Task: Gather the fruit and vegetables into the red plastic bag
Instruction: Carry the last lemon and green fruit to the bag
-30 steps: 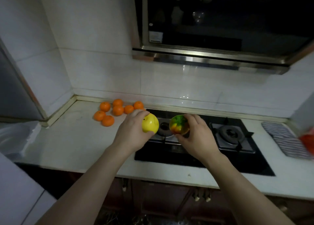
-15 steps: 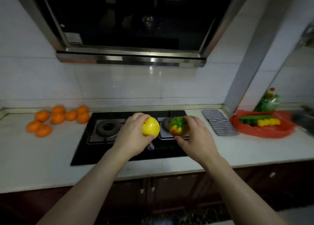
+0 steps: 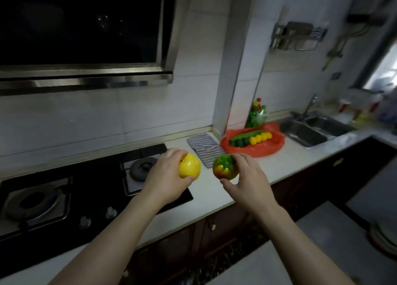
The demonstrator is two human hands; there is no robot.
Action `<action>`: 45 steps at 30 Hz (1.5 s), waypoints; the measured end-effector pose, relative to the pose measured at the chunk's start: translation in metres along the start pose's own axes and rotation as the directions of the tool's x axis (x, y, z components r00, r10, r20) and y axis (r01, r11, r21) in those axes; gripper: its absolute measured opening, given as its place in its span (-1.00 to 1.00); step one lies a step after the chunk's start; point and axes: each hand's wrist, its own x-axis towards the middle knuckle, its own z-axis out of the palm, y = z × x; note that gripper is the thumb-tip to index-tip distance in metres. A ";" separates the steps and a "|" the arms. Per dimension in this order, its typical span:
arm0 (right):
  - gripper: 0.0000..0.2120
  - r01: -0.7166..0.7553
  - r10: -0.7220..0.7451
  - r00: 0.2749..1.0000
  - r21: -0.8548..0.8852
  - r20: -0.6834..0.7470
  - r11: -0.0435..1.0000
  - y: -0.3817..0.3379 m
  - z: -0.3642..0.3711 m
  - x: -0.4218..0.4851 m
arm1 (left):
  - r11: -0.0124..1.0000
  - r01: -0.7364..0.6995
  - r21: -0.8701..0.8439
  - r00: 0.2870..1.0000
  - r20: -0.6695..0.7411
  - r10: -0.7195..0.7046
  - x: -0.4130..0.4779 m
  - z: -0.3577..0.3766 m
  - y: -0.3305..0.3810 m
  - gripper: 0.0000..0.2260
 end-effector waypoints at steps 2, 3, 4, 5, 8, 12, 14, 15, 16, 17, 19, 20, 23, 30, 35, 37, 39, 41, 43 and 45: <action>-0.35 -0.032 0.032 0.999 -0.032 -0.005 0.999 0.023 -0.001 0.011 | 0.999 -0.034 -0.028 0.999 0.018 0.035 0.025 0.024 0.006 -0.43; -0.34 -0.050 0.050 0.999 -0.051 -0.007 0.997 0.035 -0.002 0.017 | 0.998 -0.048 -0.042 0.998 0.032 0.049 0.038 0.036 0.009 -0.43; -0.34 -0.070 0.069 0.998 -0.070 -0.010 0.995 0.046 -0.002 0.024 | 0.997 -0.059 -0.055 0.997 0.047 0.062 0.051 0.048 0.012 -0.43; -0.34 -0.089 0.088 0.996 -0.088 -0.014 0.992 0.058 -0.003 0.031 | 0.995 -0.072 -0.068 0.996 0.056 0.076 0.065 0.060 0.015 -0.43; -0.35 -0.136 0.133 0.990 -0.132 -0.036 0.982 0.090 -0.009 0.056 | 0.988 -0.112 -0.108 0.989 0.079 0.121 0.112 0.092 0.025 -0.44; -0.38 -0.207 0.197 0.977 -0.156 -0.075 0.966 0.131 -0.016 0.085 | 0.977 -0.168 -0.130 0.976 0.117 0.183 0.166 0.127 0.046 -0.44; -0.39 -0.238 0.227 0.971 -0.163 -0.080 0.958 0.151 -0.019 0.094 | 0.972 -0.181 -0.147 0.971 0.132 0.201 0.186 0.141 0.059 -0.43; -0.39 -0.252 0.241 0.967 -0.164 -0.082 0.954 0.163 -0.020 0.098 | 0.971 -0.187 -0.147 0.968 0.141 0.208 0.195 0.148 0.065 -0.43; -0.39 -0.263 0.251 0.964 -0.164 -0.087 0.951 0.174 -0.022 0.101 | 0.970 -0.198 -0.142 0.965 0.147 0.218 0.203 0.156 0.071 -0.44; -0.39 -0.272 0.260 0.961 -0.162 -0.092 0.949 0.185 -0.023 0.105 | 0.968 -0.210 -0.135 0.961 0.151 0.230 0.211 0.164 0.077 -0.44; -0.38 -0.288 0.275 0.956 -0.148 -0.099 0.946 0.214 -0.028 0.110 | 0.965 -0.233 -0.121 0.956 0.154 0.250 0.226 0.185 0.092 -0.44; -0.38 -0.286 0.273 0.956 -0.145 -0.105 0.947 0.226 -0.030 0.113 | 0.965 -0.236 -0.114 0.955 0.154 0.252 0.232 0.193 0.098 -0.45; -0.38 -0.275 0.262 0.959 -0.132 -0.109 0.952 0.265 -0.036 0.122 | 0.968 -0.232 -0.100 0.957 0.153 0.245 0.247 0.220 0.117 -0.46; -0.37 -0.190 0.184 0.980 -0.073 -0.078 0.979 0.389 -0.063 0.155 | 0.987 -0.154 -0.036 0.979 0.128 0.157 0.285 0.299 0.184 -0.43; -0.36 -0.138 0.139 0.990 -0.043 -0.001 0.989 0.468 -0.074 0.175 | 0.998 -0.058 -0.008 0.991 0.118 0.058 0.305 0.350 0.222 -0.43; -0.36 -0.121 0.122 0.992 -0.033 0.029 0.992 0.492 -0.076 0.184 | 1.000 -0.015 -0.004 0.992 0.127 0.016 0.312 0.365 0.234 -0.42; -0.35 -0.108 0.109 0.992 -0.026 0.058 0.994 0.511 -0.075 0.196 | 1.000 0.019 0.003 0.991 0.130 -0.019 0.319 0.377 0.241 -0.41; -0.35 -0.090 0.092 0.992 -0.018 0.084 0.996 0.527 -0.071 0.208 | 0.999 0.042 0.007 0.991 0.127 -0.042 0.329 0.387 0.245 -0.41; -0.36 -0.073 0.074 0.991 -0.014 0.107 0.997 0.539 -0.065 0.223 | 0.998 0.067 0.013 0.991 0.119 -0.068 0.340 0.397 0.246 -0.42; -0.36 -0.063 0.063 0.990 -0.004 0.128 0.998 0.550 -0.056 0.238 | 0.996 0.088 0.016 0.990 0.109 -0.089 0.352 0.407 0.242 -0.42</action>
